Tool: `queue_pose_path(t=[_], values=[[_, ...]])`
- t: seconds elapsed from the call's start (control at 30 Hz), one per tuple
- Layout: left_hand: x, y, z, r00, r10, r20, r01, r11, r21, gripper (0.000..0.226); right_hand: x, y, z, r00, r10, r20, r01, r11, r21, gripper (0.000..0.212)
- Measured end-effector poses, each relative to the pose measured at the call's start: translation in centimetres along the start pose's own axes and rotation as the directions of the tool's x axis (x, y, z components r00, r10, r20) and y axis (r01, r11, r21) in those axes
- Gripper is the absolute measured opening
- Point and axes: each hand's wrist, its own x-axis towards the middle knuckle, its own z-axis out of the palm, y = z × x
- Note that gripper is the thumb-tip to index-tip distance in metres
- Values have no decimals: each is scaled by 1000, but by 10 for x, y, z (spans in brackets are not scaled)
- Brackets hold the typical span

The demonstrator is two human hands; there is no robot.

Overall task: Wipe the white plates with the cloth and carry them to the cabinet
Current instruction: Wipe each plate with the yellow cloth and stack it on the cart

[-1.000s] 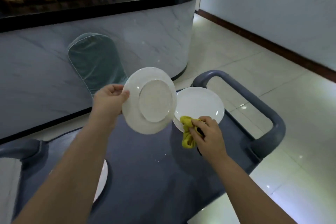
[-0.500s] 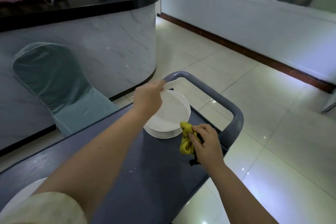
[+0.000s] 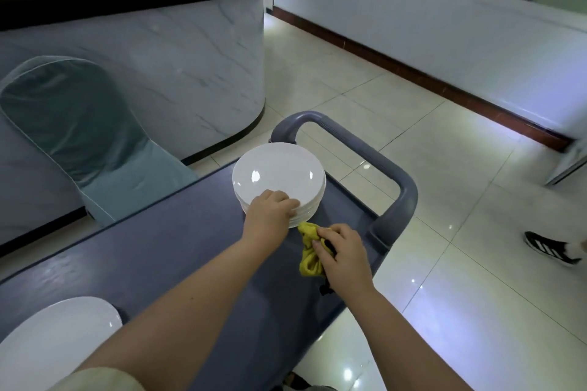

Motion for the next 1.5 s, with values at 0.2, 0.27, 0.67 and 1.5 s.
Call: queue_pose_path(t=[0.2, 0.27, 0.67, 1.5], values=[[-14, -11, -14, 986, -164, -14, 164, 986, -13, 23, 4, -16, 6, 1000, -12, 20, 11, 1000, 10, 25], [-28, -24, -33, 953, -274, -129, 266, 961, -79, 23, 7, -31, 13, 996, -72, 53, 71, 997, 24, 25], [-281, -101, -96, 110, -973, -202, 922, 176, -345, 25, -15, -142, 132, 773, -473, 423, 468, 875, 123, 22], [-382, -110, -104, -220, -921, 322, -86, -310, -947, 18, -34, -168, 202, 619, -469, 630, 413, 876, 247, 21]])
